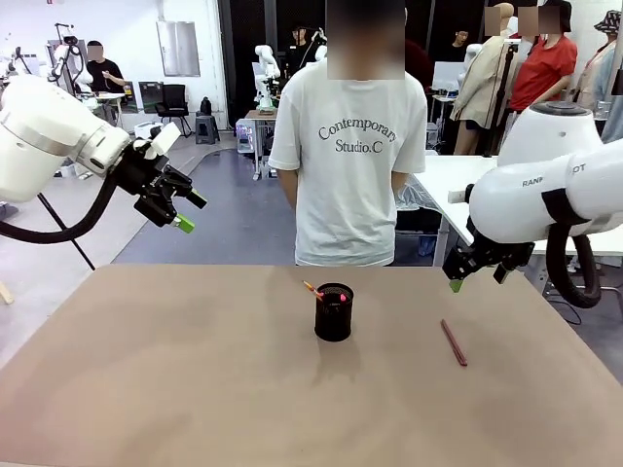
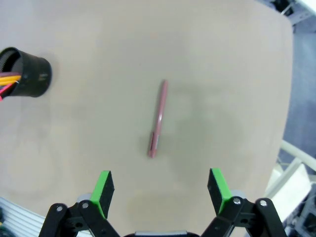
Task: Place the pens into the pen holder.
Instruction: Pick up a writing instrument from the table and place it into the Pen holder.
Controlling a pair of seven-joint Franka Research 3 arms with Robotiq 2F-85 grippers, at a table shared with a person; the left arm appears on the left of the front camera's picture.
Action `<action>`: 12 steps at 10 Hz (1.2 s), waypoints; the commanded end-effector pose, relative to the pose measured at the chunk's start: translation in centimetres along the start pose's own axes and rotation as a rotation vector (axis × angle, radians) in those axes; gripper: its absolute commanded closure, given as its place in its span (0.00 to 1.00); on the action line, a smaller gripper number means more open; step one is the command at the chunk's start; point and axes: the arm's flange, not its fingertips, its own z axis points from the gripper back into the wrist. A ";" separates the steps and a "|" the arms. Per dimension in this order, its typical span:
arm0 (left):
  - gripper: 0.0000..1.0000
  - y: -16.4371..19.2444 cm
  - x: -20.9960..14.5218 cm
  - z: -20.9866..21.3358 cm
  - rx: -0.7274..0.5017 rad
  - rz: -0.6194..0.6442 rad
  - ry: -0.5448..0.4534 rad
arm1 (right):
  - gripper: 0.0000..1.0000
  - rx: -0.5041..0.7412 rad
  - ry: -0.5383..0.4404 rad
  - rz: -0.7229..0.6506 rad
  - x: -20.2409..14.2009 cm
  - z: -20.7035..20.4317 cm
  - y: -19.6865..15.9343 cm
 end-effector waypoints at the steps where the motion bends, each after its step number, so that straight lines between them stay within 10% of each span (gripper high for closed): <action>1: 0.00 0.2 0.1 0.3 -0.010 0.000 -0.001 | 0.00 -0.003 -0.006 -0.001 -0.2 1.3 -0.4; 12: 0.00 0.2 0.1 0.3 -0.010 0.000 -0.001 | 0.00 -0.026 0.176 -0.141 3.2 -10.1 -0.4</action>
